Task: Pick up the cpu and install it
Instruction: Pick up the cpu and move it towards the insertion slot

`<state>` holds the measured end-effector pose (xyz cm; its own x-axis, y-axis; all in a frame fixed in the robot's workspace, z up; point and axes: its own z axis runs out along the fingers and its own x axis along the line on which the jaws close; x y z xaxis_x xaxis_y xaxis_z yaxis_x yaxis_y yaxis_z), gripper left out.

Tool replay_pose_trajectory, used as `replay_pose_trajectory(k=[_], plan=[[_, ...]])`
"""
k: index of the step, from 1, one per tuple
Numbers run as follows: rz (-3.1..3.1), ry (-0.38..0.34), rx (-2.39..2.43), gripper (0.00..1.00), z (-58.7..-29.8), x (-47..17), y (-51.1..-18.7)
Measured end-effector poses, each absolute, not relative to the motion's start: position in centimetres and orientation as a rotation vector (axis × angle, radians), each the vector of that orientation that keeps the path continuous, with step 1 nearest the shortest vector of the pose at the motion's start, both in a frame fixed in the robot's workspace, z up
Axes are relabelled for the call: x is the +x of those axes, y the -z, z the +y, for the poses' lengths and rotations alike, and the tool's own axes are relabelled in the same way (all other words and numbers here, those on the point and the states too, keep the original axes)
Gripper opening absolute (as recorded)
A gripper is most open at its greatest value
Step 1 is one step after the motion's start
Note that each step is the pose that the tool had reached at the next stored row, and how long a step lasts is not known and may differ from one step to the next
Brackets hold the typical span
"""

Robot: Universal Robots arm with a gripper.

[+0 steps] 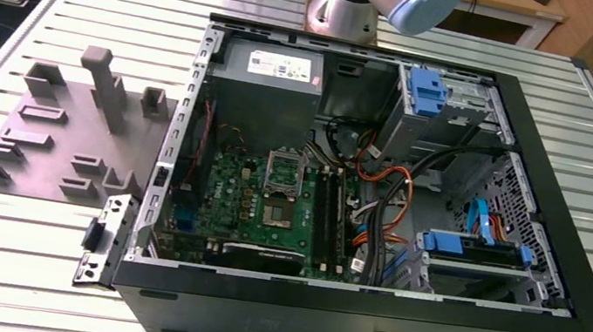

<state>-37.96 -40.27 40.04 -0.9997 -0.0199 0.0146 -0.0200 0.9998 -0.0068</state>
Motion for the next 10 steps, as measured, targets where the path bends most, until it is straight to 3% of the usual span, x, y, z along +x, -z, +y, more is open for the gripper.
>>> replay_pose_trajectory(k=[10], plan=[[-3.127, -0.011, 0.031, 0.47, -40.27, -37.70, -40.05]])
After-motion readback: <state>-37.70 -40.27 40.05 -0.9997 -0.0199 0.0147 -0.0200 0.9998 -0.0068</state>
